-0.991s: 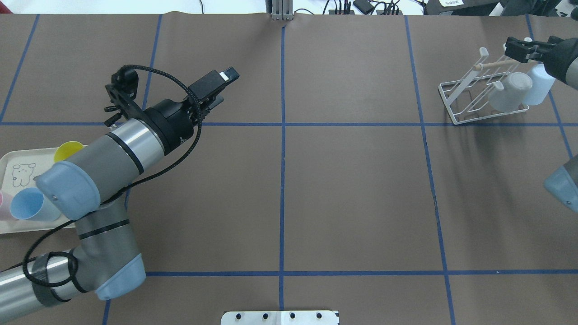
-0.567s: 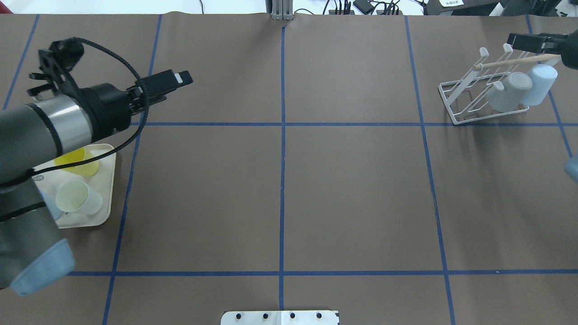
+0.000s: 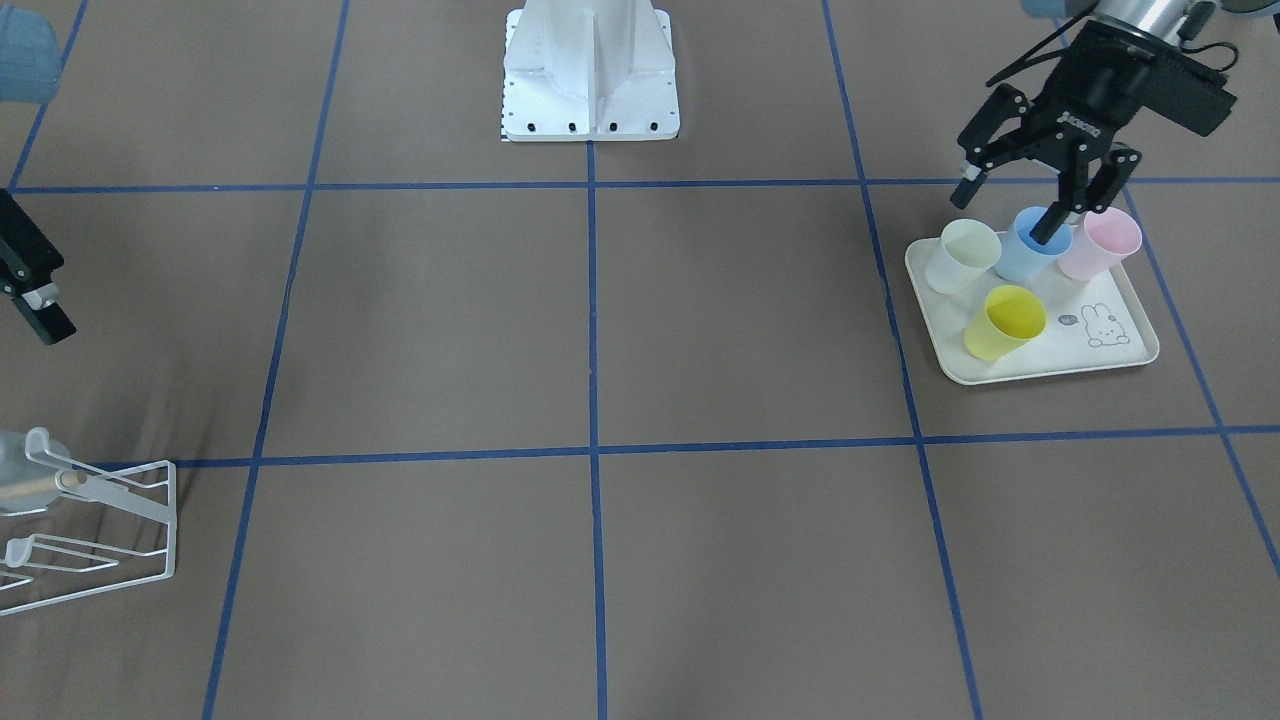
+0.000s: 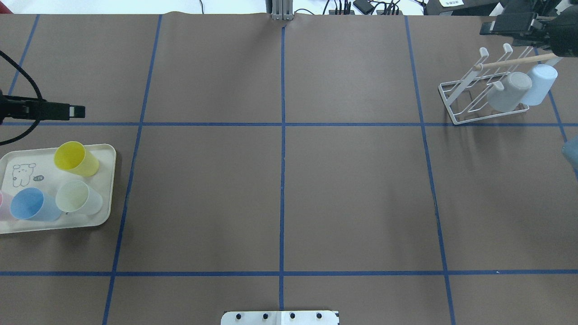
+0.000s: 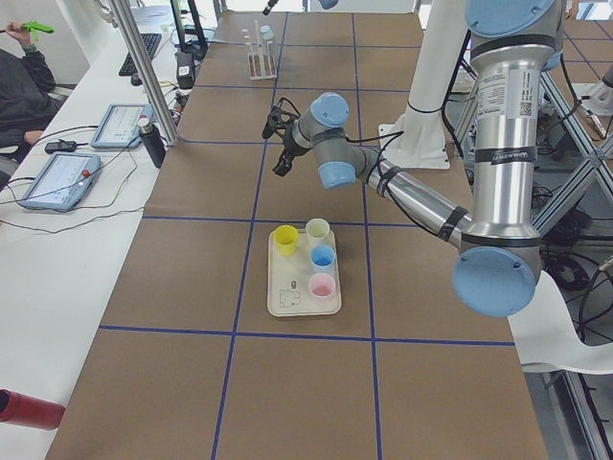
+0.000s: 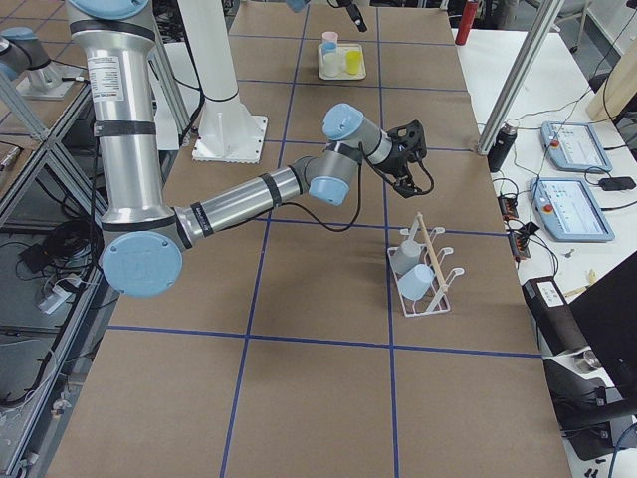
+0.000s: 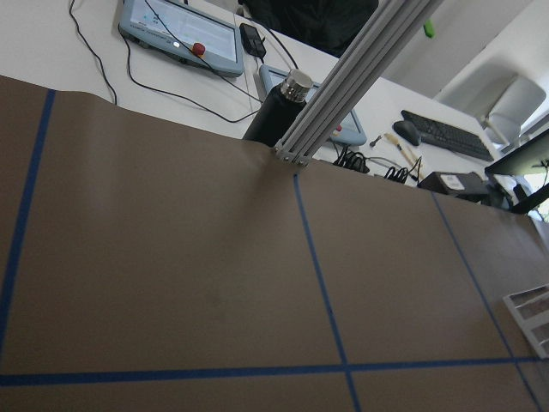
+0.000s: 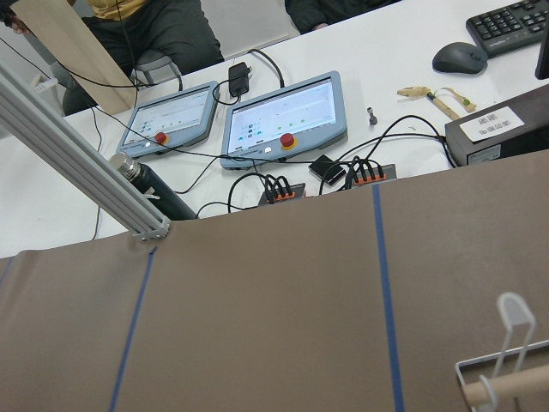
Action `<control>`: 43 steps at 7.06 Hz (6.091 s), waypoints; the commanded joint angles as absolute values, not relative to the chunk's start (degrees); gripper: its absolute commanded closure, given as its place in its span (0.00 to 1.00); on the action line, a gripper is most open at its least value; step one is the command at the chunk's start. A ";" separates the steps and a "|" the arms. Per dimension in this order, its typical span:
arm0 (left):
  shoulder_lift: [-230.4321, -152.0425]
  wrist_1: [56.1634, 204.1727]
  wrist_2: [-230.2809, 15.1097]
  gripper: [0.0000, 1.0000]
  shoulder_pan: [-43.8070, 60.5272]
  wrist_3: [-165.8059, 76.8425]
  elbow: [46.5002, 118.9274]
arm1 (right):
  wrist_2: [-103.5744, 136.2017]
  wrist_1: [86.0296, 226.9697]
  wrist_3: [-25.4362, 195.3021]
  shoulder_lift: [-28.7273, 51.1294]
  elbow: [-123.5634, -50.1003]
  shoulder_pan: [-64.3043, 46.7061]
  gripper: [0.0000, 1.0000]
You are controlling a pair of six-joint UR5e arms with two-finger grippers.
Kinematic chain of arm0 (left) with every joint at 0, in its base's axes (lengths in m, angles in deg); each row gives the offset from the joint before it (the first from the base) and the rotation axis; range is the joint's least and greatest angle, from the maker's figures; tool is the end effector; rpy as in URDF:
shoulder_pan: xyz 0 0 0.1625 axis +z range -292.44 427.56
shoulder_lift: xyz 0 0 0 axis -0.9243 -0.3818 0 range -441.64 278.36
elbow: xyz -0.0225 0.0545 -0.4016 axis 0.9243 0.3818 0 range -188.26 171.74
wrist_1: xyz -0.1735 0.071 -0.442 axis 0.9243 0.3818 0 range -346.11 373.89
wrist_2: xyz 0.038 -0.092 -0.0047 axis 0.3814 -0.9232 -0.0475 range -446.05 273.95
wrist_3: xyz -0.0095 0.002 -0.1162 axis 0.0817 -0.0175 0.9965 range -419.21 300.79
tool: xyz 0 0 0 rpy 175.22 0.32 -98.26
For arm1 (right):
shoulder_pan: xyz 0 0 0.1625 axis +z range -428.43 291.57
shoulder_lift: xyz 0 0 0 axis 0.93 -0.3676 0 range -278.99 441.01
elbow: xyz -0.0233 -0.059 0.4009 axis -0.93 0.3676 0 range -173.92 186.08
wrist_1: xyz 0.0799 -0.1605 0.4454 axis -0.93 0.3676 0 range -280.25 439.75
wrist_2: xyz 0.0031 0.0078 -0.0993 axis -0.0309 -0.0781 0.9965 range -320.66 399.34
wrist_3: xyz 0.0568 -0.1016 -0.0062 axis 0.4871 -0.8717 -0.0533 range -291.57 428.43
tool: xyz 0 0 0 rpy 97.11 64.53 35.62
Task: Transfer IKEA cup to right arm and place on rack
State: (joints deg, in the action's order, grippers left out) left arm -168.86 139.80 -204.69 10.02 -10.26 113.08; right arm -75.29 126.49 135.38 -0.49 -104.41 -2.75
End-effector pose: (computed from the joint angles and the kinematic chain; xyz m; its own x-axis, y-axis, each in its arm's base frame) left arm 0.2143 -0.4809 0.3017 0.5084 0.2747 -0.8161 0.2315 0.8693 0.4368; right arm -0.1677 -0.5769 0.2778 0.3758 -0.0326 0.9261 -0.5627 0.7860 0.2560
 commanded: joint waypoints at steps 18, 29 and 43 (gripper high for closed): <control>-173.84 128.32 -208.13 0.39 12.89 -32.93 90.62 | -75.98 125.90 148.85 7.27 -102.82 -9.63 0.00; -182.58 128.32 -207.96 1.00 2.60 -6.61 94.31 | -75.89 125.81 149.81 8.23 -101.86 -9.81 0.00; -198.17 216.01 -165.36 1.00 32.02 82.03 73.69 | -43.46 99.18 184.89 24.93 -87.89 -32.92 0.00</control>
